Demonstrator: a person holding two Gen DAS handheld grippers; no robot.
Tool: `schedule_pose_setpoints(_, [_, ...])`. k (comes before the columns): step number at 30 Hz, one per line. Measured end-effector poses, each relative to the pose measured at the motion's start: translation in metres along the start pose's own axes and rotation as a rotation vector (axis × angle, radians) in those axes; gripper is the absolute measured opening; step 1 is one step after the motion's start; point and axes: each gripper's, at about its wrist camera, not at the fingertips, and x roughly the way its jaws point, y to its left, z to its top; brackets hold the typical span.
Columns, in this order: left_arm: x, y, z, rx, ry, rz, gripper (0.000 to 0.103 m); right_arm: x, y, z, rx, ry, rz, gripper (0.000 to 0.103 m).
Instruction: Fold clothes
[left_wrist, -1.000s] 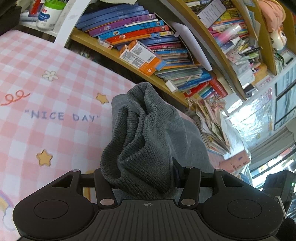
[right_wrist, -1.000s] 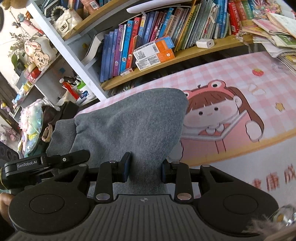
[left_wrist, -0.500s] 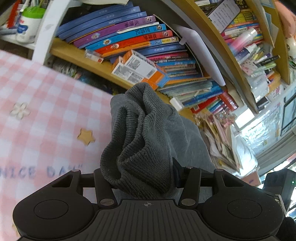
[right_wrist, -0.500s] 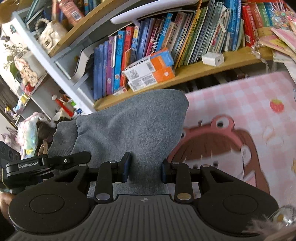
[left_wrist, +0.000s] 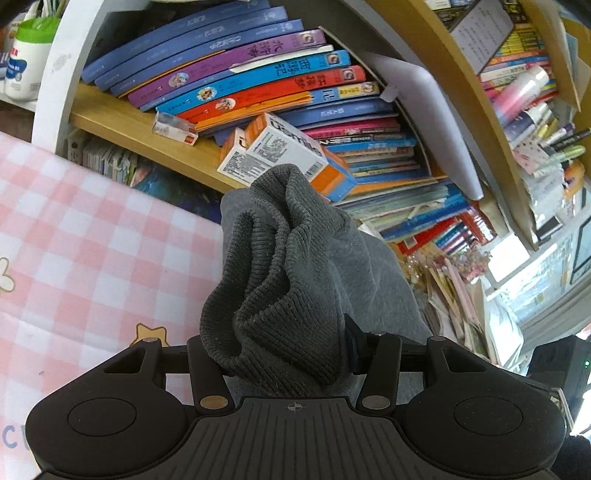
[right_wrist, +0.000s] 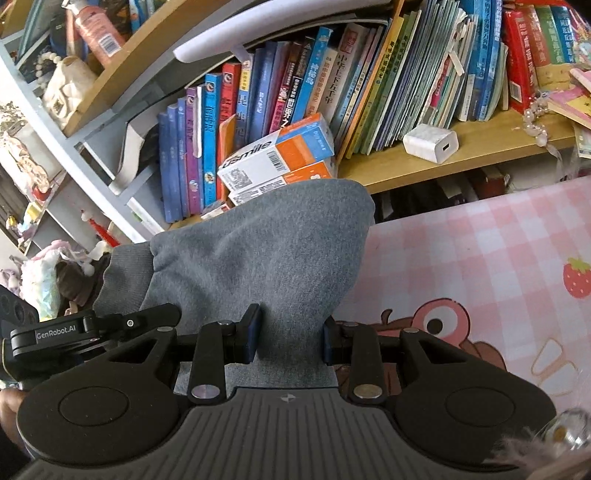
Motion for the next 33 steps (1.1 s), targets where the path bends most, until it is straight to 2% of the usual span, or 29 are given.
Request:
schedule_pose_setpoints(13, [0.029,0.016,0.000,-0.029,0.041,0.029,0.049,0.027,-0.022,0.002,0.033,0.048,-0.008,0.029])
schedule_pose_setpoints(18, [0.035,0.024,-0.004,-0.042,0.064,0.058,0.054,0.033,-0.029,-0.003,0.049,0.060,-0.006,0.032])
schedule_pose_setpoints(21, [0.034,0.025,-0.005,-0.042,0.062,0.071,0.060,0.034,-0.032,-0.004,0.056,0.061,-0.010,0.038])
schedule_pose_setpoints(23, [0.033,0.024,-0.004,-0.035,0.056,0.098,0.071,0.032,-0.032,-0.004,0.055,0.058,-0.024,0.046])
schedule_pose_setpoints(26, [0.028,0.020,-0.006,-0.009,0.040,0.144,0.077,0.028,-0.030,-0.005,0.043,0.060,-0.055,0.060])
schedule_pose_setpoints(33, [0.000,0.005,-0.021,0.068,-0.022,0.210,0.081,0.005,-0.016,-0.018,-0.012,0.043,-0.102,0.067])
